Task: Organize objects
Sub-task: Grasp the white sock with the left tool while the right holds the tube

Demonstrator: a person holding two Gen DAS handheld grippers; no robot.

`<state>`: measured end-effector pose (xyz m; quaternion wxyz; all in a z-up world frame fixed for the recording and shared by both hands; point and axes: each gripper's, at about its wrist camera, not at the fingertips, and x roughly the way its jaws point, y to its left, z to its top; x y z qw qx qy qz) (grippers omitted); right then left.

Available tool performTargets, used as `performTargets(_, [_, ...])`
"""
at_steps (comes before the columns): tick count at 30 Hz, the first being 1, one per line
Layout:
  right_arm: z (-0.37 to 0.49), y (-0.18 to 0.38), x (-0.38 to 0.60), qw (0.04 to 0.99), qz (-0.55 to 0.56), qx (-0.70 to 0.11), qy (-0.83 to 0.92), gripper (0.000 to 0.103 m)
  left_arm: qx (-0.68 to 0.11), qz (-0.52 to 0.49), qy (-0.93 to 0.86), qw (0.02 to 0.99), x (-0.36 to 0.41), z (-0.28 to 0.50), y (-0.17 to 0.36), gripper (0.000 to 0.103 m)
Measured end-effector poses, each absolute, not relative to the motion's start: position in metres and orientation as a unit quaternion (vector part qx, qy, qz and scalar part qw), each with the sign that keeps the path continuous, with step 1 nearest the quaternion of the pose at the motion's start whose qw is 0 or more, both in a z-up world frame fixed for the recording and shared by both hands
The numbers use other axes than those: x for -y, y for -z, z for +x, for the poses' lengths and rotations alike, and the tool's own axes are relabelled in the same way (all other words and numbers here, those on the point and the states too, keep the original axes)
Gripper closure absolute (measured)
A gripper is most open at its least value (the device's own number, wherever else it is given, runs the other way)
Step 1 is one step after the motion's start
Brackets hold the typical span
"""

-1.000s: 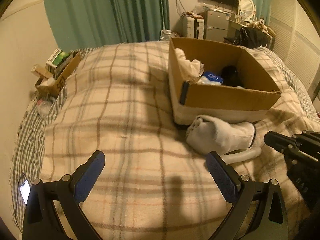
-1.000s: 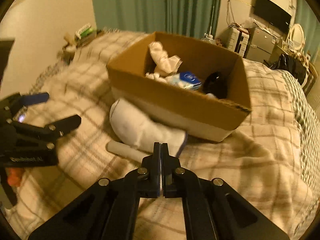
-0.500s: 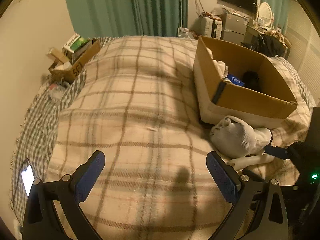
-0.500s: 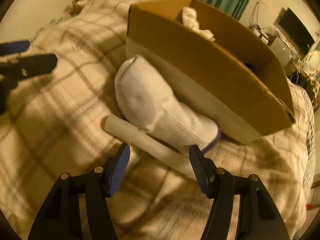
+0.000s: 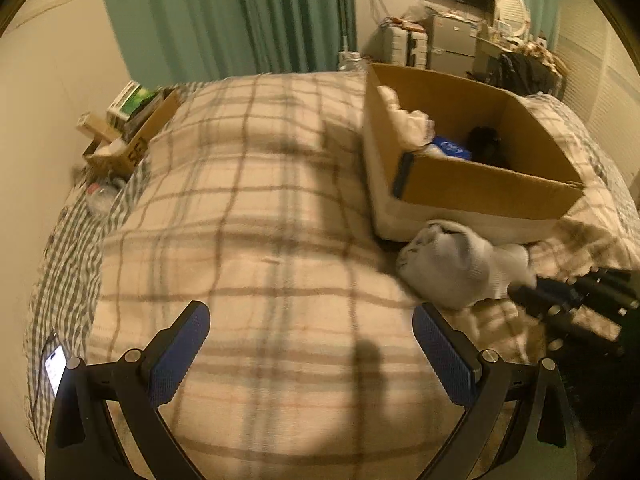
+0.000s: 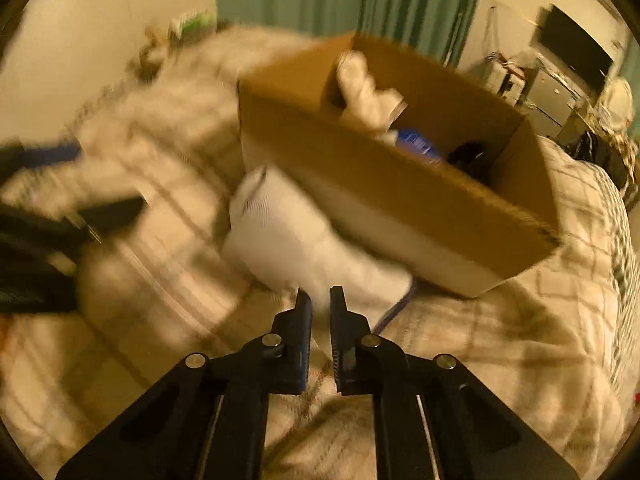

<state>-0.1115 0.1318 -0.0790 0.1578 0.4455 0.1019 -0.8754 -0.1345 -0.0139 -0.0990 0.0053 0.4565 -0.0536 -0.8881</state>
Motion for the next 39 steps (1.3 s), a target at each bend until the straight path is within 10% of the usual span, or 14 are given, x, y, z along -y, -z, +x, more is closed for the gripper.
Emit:
performTargets(17, [-0.110, 0.055, -0.212, 0.120, 0.426, 0.039, 0.896, 0.096, 0.089, 0.477, 0.872, -0.070, -0.065, -0.179, 0.122, 0.000])
performTargets(24, [-0.107, 0.054, -0.209, 0.118, 0.426, 0.030, 0.896, 0.096, 0.081, 0.504, 0.852, -0.114, -0.073, -0.185, 0.138, 0.047])
performTargets(39, [-0.067, -0.030, -0.217, 0.075, 0.372, 0.021, 0.925, 0.095, 0.035, 0.371, 0.917, -0.144, -0.041, -0.124, 0.004, 0.057])
